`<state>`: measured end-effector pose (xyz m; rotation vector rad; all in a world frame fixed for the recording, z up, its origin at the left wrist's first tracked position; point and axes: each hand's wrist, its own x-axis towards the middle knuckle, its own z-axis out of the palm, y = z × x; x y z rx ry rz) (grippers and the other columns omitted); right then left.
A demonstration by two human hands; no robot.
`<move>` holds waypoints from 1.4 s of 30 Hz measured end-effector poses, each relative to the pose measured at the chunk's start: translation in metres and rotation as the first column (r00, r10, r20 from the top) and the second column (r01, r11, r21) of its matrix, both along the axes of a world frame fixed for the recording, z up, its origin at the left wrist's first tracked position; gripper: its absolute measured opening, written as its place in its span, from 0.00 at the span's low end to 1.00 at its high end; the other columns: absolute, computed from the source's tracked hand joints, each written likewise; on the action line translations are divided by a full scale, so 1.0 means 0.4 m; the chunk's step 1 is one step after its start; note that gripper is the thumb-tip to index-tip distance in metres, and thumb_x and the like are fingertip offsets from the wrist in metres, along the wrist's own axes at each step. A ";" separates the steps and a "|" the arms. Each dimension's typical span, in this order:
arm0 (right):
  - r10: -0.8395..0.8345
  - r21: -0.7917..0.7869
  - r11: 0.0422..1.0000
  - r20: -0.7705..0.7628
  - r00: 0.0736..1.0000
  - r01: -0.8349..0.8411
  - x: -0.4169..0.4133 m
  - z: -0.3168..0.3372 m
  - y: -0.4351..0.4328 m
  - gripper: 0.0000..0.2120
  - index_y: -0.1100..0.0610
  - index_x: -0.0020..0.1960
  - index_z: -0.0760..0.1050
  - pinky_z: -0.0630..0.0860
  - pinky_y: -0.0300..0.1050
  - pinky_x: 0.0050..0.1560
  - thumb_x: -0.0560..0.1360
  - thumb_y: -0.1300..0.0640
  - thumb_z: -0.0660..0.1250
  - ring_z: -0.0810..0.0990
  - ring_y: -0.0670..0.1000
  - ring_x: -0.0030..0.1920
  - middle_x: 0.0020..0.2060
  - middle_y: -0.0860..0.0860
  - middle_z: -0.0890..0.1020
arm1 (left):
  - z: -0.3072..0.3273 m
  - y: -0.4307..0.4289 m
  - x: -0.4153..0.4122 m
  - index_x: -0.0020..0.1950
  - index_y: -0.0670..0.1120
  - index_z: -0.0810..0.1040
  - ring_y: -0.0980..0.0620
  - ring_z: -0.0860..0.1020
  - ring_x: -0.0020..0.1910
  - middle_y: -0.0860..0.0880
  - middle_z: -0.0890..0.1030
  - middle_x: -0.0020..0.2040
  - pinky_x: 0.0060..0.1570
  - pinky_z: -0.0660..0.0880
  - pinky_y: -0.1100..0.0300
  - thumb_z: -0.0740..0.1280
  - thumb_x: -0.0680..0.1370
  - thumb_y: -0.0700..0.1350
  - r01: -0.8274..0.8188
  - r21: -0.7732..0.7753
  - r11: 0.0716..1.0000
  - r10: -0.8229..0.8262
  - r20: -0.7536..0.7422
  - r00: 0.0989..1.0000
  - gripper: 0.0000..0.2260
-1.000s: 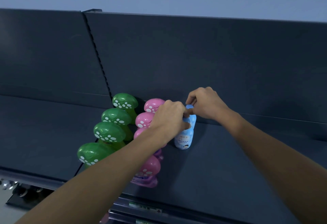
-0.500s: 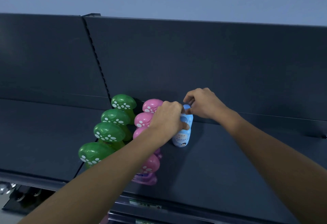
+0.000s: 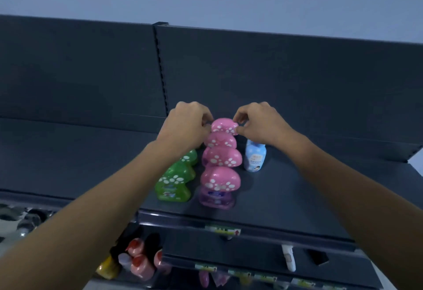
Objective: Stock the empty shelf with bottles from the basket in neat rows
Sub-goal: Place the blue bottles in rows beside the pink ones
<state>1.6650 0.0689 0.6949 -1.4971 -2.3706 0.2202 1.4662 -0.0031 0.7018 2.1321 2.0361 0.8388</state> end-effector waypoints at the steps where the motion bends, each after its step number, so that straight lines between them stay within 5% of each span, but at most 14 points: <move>1: 0.005 0.003 1.000 -0.003 1.000 -0.005 -0.027 0.006 -0.031 0.07 0.47 0.50 0.82 0.80 0.48 0.52 0.71 0.52 0.72 0.81 0.48 0.50 0.45 0.44 0.84 | 0.000 -0.027 -0.031 0.51 0.52 0.87 0.50 0.84 0.46 0.53 0.86 0.44 0.50 0.82 0.51 0.69 0.75 0.42 -0.004 0.001 1.000 0.004 -0.001 1.000 0.09; 17: 0.043 -0.111 0.993 0.022 0.999 -0.040 -0.490 -0.153 -0.567 0.09 0.50 0.53 0.82 0.80 0.46 0.50 0.73 0.54 0.73 0.81 0.46 0.43 0.39 0.42 0.81 | -0.217 -0.477 -0.492 0.53 0.51 0.84 0.44 0.82 0.48 0.47 0.83 0.50 0.50 0.82 0.48 0.68 0.77 0.48 0.027 -0.280 0.960 -0.033 -0.018 0.999 0.08; 23: 0.083 -0.261 0.963 0.060 0.995 -0.065 -0.597 -0.410 -0.681 0.11 0.52 0.56 0.81 0.79 0.49 0.52 0.73 0.54 0.71 0.81 0.51 0.49 0.48 0.47 0.83 | -0.478 -0.586 -0.582 0.56 0.56 0.83 0.42 0.82 0.55 0.47 0.84 0.53 0.55 0.80 0.48 0.68 0.75 0.50 -0.013 -0.492 0.870 -0.024 -0.069 0.997 0.10; 32: 0.091 -0.425 0.905 0.164 0.982 -0.013 -0.689 -0.889 -0.802 0.10 0.52 0.56 0.77 0.76 0.49 0.48 0.76 0.54 0.67 0.80 0.56 0.55 0.54 0.50 0.79 | -0.931 -0.704 -0.610 0.58 0.44 0.78 0.35 0.80 0.55 0.39 0.81 0.56 0.48 0.77 0.47 0.65 0.77 0.43 -0.037 -0.710 0.703 -0.067 -0.119 0.991 0.10; 42: 0.153 -0.463 0.886 0.265 0.952 -0.014 -0.739 -1.278 -0.803 0.11 0.58 0.60 0.76 0.77 0.52 0.51 0.79 0.59 0.63 0.79 0.60 0.58 0.58 0.55 0.78 | -1.257 -0.665 -0.606 0.61 0.44 0.76 0.40 0.79 0.58 0.44 0.78 0.59 0.50 0.76 0.48 0.63 0.79 0.37 -0.118 -0.661 0.741 -0.103 -0.285 0.953 0.12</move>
